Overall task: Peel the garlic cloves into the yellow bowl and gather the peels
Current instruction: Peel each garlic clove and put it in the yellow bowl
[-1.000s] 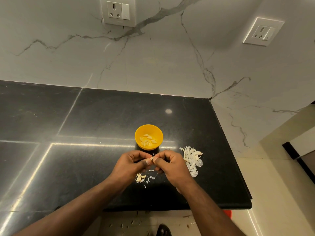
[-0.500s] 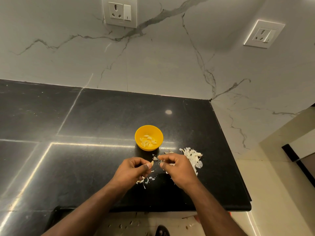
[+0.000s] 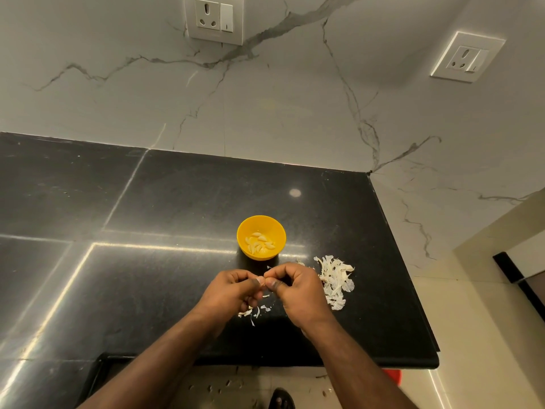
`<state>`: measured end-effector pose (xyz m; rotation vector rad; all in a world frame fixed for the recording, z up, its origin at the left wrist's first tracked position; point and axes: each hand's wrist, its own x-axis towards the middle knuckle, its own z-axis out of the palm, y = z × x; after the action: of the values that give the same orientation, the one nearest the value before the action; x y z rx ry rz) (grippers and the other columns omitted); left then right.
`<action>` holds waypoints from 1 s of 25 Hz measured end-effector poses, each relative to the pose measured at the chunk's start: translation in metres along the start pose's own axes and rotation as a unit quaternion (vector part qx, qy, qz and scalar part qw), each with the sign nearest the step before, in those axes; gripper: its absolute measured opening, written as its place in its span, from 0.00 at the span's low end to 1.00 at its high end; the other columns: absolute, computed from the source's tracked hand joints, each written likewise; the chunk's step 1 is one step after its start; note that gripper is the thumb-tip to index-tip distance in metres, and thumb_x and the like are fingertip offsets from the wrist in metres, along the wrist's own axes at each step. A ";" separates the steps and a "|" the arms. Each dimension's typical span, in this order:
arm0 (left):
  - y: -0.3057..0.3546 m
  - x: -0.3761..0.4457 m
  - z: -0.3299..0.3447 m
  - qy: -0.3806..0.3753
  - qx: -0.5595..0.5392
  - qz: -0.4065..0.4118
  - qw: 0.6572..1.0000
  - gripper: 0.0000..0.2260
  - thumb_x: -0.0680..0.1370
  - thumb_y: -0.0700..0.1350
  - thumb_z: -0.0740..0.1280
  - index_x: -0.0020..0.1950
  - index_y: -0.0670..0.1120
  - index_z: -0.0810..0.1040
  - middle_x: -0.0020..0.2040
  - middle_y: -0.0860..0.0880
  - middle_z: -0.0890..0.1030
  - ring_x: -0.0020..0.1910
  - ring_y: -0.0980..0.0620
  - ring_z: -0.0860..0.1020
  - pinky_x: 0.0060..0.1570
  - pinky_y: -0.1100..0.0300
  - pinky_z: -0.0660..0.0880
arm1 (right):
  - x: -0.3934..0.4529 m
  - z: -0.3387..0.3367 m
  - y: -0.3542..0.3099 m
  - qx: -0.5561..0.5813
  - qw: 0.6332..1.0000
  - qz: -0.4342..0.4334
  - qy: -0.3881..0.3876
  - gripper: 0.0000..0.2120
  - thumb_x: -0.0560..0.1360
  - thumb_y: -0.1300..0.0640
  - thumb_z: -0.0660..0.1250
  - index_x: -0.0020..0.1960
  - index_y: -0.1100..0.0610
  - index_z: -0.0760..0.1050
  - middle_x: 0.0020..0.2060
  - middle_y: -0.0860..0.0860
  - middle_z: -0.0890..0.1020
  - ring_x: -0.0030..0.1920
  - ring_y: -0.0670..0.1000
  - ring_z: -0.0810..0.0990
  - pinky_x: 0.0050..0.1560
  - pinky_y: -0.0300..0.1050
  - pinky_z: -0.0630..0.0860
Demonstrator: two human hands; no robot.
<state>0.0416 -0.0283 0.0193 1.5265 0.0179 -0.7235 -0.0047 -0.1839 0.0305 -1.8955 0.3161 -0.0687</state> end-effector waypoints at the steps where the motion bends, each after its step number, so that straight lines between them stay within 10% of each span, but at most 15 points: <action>1: 0.000 0.001 0.001 0.003 -0.001 -0.006 1.000 0.06 0.80 0.40 0.68 0.48 0.39 0.83 0.35 0.45 0.80 0.32 0.54 0.75 0.33 0.62 0.69 | 0.000 0.000 0.001 -0.014 1.000 -0.007 0.003 0.07 0.73 0.62 0.75 0.43 0.50 0.84 0.40 0.47 0.86 0.44 0.45 0.84 0.49 0.43 0.82; 25: -0.009 -0.007 0.007 0.081 0.023 0.083 0.993 0.04 0.77 0.42 0.73 0.50 0.47 0.85 0.44 0.49 0.87 0.45 0.50 0.84 0.45 0.56 0.80 | 0.002 -0.005 -0.005 0.209 0.966 0.150 -0.009 0.09 0.73 0.70 0.71 0.52 0.61 0.79 0.38 0.55 0.85 0.35 0.48 0.81 0.38 0.42 0.77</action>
<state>0.0293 -0.0311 0.0149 1.6071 -0.0040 -0.4682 -0.0031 -0.1871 0.0363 -1.4142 0.5298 0.0812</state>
